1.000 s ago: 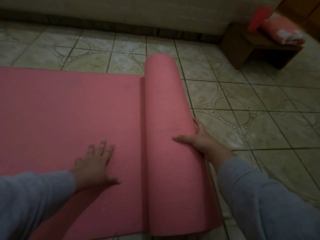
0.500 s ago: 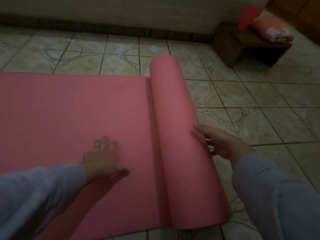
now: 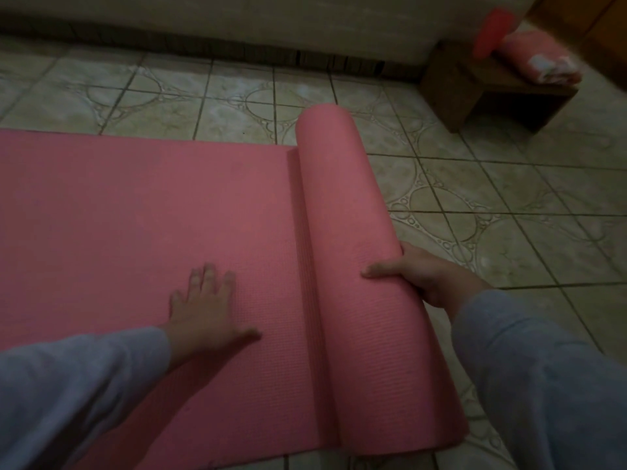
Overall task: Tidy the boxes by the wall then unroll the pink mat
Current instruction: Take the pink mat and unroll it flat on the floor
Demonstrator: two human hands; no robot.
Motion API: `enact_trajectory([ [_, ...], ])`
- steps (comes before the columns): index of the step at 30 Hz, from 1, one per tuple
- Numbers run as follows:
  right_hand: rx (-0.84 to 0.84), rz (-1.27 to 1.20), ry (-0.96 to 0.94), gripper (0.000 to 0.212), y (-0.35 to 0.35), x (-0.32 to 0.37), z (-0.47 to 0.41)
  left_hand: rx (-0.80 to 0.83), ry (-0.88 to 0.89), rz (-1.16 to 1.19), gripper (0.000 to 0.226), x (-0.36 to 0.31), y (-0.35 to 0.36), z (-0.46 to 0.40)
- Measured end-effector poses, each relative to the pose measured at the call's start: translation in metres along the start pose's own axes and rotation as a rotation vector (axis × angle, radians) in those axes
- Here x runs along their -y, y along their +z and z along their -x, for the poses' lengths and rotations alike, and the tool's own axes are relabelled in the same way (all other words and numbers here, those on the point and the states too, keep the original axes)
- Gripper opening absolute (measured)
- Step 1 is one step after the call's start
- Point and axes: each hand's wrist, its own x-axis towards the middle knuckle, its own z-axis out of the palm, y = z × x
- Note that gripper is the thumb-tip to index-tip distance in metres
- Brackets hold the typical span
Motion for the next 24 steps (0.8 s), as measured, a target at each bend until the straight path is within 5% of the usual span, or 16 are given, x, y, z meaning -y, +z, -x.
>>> enact_trajectory([
  [8, 0.041, -0.151, -0.006, 0.056, 0.032, 0.002, -0.008, -0.039, -0.022, 0.007, 0.134, 0.004, 0.001, 0.001],
  [13, 0.031, -0.204, 0.012, 0.076, 0.040, -0.007, -0.010, -0.033, 0.025, 0.010, 0.114, -0.001, 0.000, -0.001],
  [18, -0.080, -0.098, 0.071, 0.106, 0.001, -0.020, -0.005, 0.026, 0.022, -0.008, 0.123, -0.001, -0.003, -0.002],
  [21, -0.212, -0.048, 0.089, 0.082, -0.030, -0.023, 0.000, 0.038, 0.016, 0.007, 0.125, 0.000, -0.002, -0.004],
  [24, -0.249, -0.084, 0.111, 0.031, -0.041, -0.016, 0.002, 0.037, -0.005, 0.026, 0.126, -0.003, -0.002, -0.006],
])
